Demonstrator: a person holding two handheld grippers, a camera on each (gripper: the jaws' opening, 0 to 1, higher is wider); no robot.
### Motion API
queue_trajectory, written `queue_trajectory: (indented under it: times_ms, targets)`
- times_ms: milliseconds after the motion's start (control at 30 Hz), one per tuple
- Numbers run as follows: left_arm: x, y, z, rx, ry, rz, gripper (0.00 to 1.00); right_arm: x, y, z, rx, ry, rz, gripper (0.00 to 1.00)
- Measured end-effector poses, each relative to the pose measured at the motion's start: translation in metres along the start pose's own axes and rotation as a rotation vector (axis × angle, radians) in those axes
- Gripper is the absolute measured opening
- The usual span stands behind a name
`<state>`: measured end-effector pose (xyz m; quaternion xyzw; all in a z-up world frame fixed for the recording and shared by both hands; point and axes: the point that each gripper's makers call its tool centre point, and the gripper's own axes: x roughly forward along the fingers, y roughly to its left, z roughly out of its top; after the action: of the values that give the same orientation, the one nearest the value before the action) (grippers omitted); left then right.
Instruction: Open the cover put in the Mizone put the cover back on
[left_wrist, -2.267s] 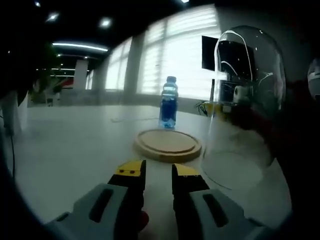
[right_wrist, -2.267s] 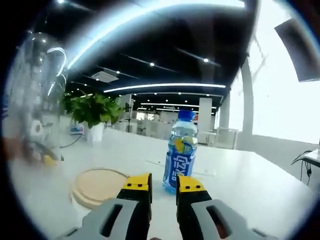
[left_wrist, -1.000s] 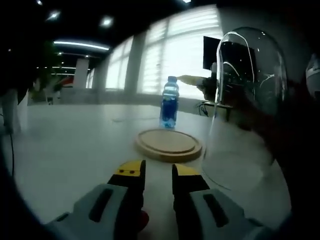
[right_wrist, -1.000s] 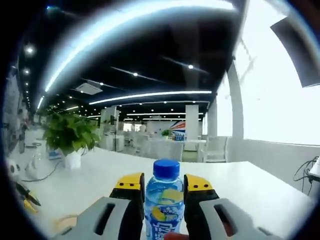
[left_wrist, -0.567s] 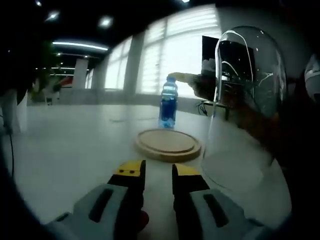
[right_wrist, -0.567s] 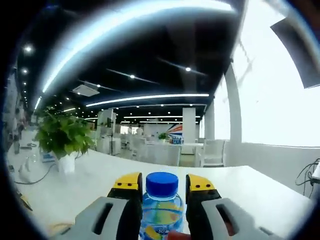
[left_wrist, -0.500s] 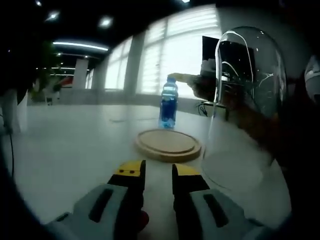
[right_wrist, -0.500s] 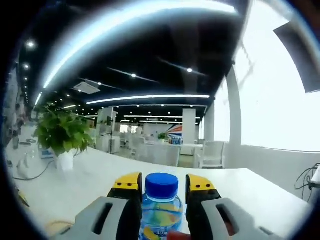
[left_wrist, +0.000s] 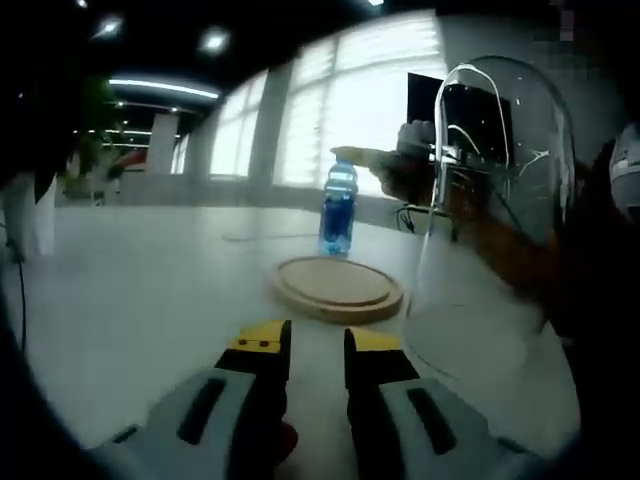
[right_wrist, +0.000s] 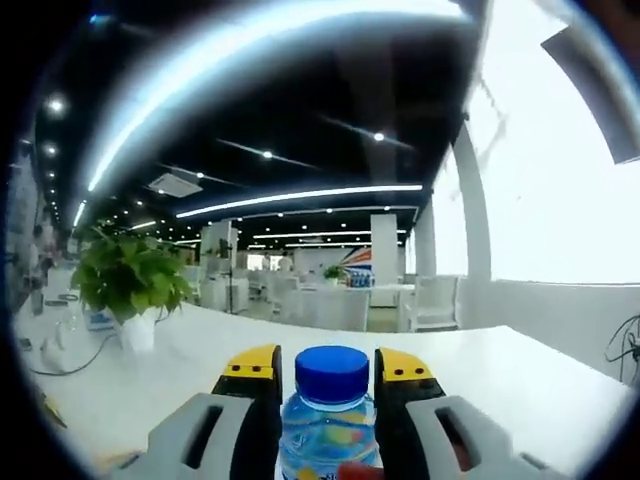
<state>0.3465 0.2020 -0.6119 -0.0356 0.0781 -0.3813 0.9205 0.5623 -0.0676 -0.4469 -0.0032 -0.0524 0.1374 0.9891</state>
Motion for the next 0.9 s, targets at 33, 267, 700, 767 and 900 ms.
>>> queue_trajectory:
  times_ms: [33, 267, 700, 767, 900]
  targets:
    - [0.0002, -0.0001, -0.0004, 0.001, 0.002, 0.000, 0.16, -0.0018, 0.0012, -0.0013, 0.003, 0.000, -0.001, 0.30]
    - [-0.0013, 0.0026, 0.0018, -0.020, -0.012, 0.005, 0.16, 0.0032, -0.0009, -0.0030, 0.033, -0.013, 0.012, 0.29]
    - [-0.0011, 0.0015, 0.0010, -0.011, -0.009, 0.006, 0.16, 0.0040, -0.0013, -0.0070, -0.008, -0.014, -0.009, 0.24]
    - [-0.0011, 0.0006, 0.0007, -0.007, -0.007, 0.004, 0.16, 0.0042, -0.0019, -0.0068, -0.015, -0.018, -0.014, 0.23]
    - [-0.0010, 0.0001, 0.0003, -0.002, -0.005, 0.003, 0.16, 0.0062, -0.0044, -0.0065, -0.010, -0.014, -0.018, 0.23]
